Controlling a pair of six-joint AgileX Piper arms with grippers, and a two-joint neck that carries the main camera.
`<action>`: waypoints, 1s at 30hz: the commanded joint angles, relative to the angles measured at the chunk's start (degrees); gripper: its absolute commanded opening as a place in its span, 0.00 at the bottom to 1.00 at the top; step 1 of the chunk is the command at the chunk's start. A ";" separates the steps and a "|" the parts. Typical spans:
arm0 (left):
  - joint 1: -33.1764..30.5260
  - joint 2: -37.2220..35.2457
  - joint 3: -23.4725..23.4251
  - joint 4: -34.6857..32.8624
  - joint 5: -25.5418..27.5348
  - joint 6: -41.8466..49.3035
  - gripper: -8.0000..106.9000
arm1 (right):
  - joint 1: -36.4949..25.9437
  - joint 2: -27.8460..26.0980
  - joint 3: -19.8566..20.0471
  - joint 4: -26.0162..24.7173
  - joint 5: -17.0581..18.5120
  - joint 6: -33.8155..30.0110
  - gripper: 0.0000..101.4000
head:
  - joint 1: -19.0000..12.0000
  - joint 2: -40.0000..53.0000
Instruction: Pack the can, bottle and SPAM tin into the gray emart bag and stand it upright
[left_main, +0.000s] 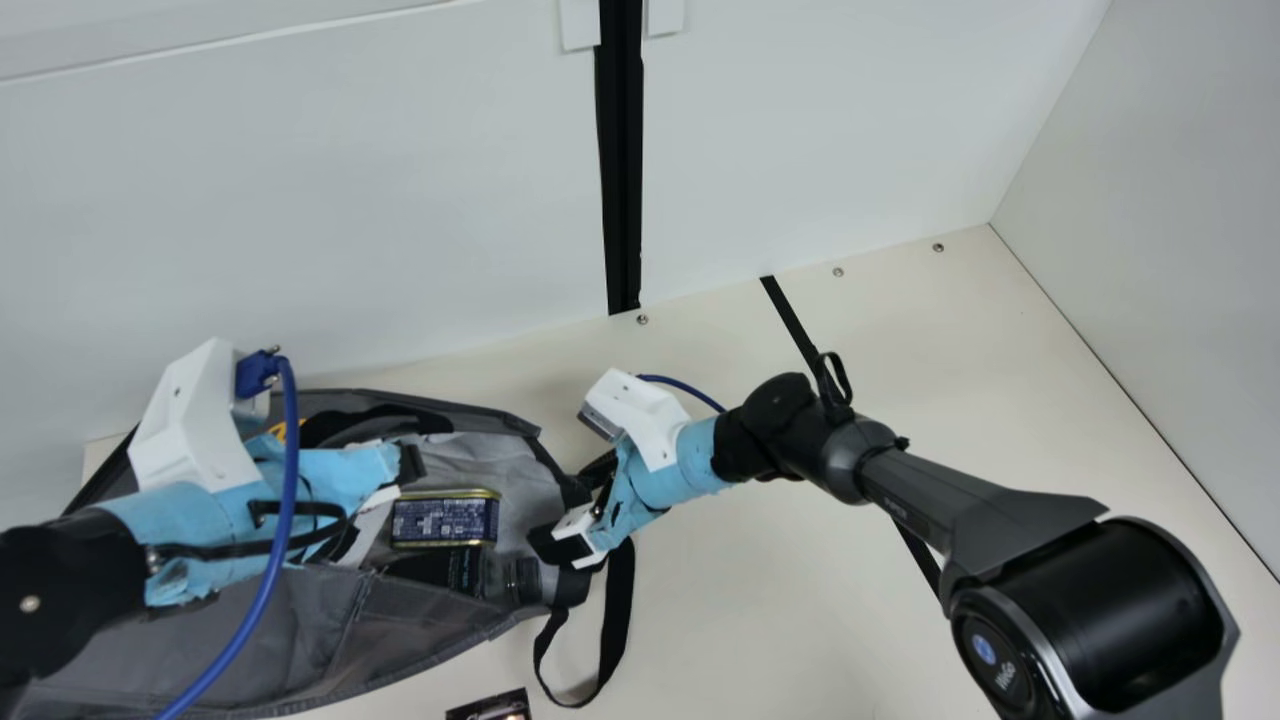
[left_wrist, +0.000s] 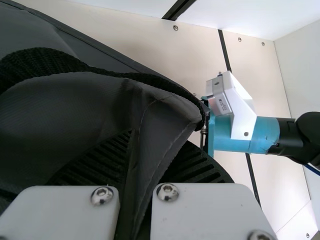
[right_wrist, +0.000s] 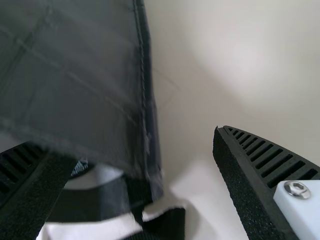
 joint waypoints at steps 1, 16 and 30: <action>0.00 0.00 0.00 0.00 0.00 0.00 0.00 | 0.56 0.78 -0.81 0.01 0.09 0.11 0.94 | -1.39 -0.05; 0.00 0.00 0.00 0.00 0.00 0.00 0.00 | 2.36 4.60 -4.73 0.55 1.12 1.41 0.28 | -1.39 -0.05; 0.00 0.00 0.00 0.00 0.00 0.00 0.00 | -0.10 2.49 -0.52 4.35 2.74 1.55 0.00 | -1.39 -0.05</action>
